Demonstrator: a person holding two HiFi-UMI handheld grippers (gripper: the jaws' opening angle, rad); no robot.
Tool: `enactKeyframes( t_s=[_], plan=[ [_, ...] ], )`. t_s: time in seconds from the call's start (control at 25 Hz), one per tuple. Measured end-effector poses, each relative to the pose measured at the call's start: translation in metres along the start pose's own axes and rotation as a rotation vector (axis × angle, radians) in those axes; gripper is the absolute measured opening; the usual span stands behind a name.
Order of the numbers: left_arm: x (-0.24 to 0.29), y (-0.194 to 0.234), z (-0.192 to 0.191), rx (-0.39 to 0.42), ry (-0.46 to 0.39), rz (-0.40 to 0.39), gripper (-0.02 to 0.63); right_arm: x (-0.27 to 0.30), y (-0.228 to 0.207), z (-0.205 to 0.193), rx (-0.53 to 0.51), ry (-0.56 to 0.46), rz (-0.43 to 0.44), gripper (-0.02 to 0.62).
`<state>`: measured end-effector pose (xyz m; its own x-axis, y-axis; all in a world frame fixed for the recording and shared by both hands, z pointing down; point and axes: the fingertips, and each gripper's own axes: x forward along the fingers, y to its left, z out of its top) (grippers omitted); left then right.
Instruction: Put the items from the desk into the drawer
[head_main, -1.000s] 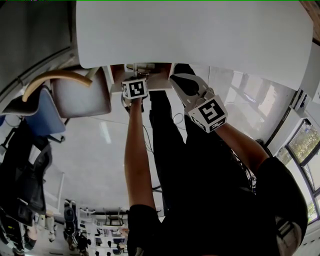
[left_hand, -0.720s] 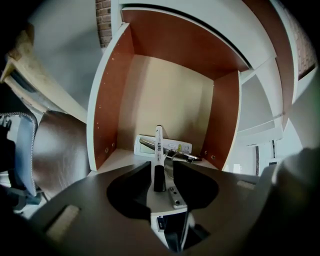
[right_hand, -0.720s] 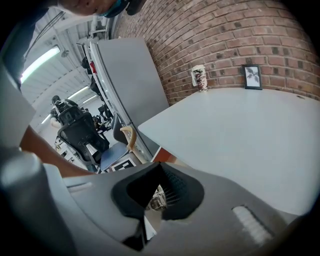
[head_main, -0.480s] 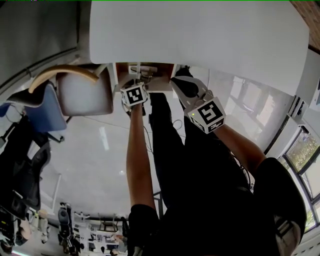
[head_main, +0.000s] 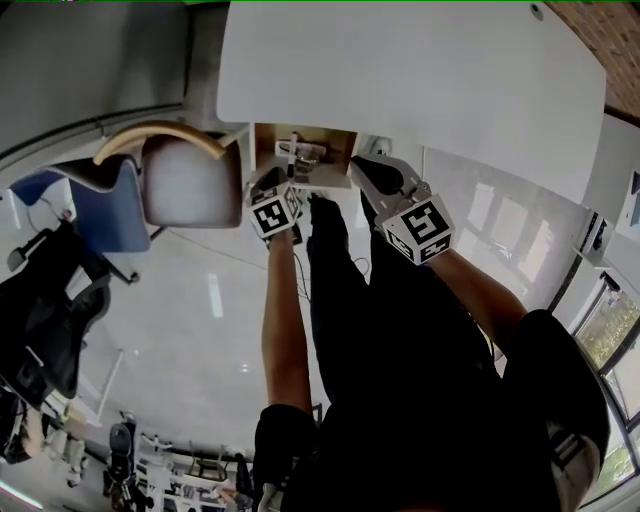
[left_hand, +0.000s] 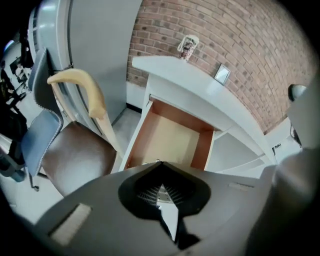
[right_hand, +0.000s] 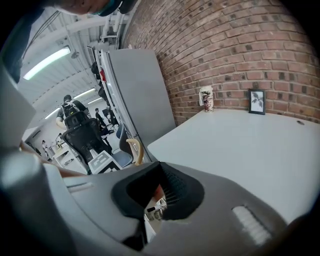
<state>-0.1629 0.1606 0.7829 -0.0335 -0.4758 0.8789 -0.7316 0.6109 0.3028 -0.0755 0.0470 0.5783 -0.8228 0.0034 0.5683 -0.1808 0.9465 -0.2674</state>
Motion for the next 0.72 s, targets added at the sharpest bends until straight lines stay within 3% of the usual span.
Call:
enactKeyframes(
  t_s=[0.4,0.72],
  plan=[
    [-0.113,-0.043,0.104,0.082,-0.325,-0.048,0.016,-0.027,0.009,0.056,-0.034,-0.107,-0.008,0.003],
    [-0.218,-0.112,0.164,0.177,-0.583,-0.138,0.017,-0.061,0.008,0.104,-0.028,-0.199,-0.022,0.003]
  ],
)
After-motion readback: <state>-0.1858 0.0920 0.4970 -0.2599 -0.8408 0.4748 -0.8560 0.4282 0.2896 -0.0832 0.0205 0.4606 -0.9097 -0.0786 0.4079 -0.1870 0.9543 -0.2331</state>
